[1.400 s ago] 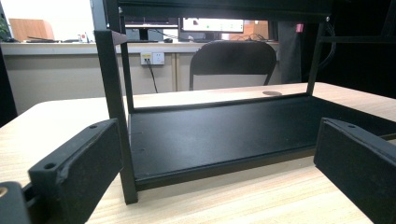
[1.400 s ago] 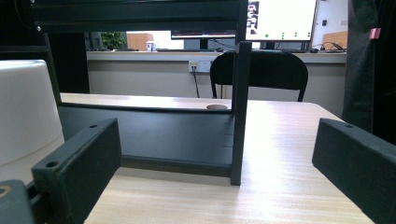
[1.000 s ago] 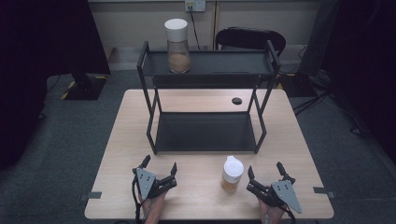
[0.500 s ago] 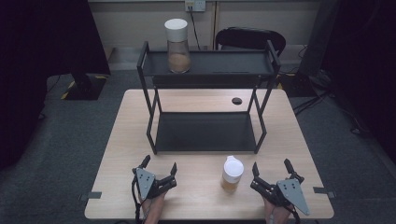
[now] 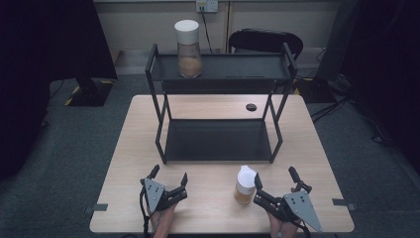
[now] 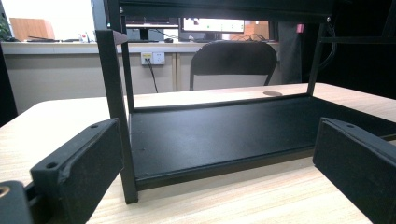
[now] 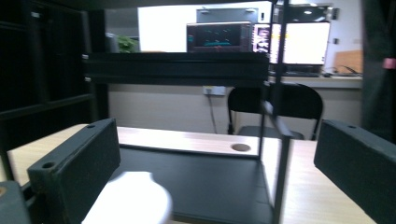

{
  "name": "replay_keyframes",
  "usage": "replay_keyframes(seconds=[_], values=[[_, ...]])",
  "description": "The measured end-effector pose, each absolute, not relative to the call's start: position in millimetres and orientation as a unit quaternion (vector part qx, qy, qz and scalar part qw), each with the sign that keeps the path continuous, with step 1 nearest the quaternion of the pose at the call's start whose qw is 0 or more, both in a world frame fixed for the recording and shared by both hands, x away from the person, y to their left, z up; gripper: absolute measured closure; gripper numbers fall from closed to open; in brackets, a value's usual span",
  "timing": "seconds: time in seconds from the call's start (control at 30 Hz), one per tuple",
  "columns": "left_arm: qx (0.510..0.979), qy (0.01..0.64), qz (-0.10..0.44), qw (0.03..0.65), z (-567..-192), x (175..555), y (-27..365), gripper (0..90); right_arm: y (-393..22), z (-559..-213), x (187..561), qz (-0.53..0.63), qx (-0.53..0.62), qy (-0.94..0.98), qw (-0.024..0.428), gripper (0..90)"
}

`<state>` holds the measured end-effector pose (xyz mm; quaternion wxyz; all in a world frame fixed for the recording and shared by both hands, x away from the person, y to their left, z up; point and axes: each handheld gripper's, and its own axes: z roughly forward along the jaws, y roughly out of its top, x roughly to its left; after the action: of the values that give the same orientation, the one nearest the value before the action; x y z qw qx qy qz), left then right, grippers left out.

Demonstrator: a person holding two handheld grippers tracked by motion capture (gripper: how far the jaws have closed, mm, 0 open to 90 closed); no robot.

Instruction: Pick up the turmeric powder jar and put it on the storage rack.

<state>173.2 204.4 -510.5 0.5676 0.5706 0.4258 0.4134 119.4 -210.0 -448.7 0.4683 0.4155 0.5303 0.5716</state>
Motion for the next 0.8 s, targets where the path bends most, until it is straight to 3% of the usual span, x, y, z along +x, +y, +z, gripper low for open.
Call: replay_keyframes(seconds=[0.33, 0.8], values=[[0.571, 0.425, 0.416, 0.566, -511, 173, 203, 1.3, -196, -458, 117, 0.584, 0.394, 0.536, 0.465, 4.0], [0.571, 0.425, 0.416, 0.566, -510, 173, 203, 1.5, -183, -471, 126, 0.559, 0.404, 0.588, 0.423, 11.9]])
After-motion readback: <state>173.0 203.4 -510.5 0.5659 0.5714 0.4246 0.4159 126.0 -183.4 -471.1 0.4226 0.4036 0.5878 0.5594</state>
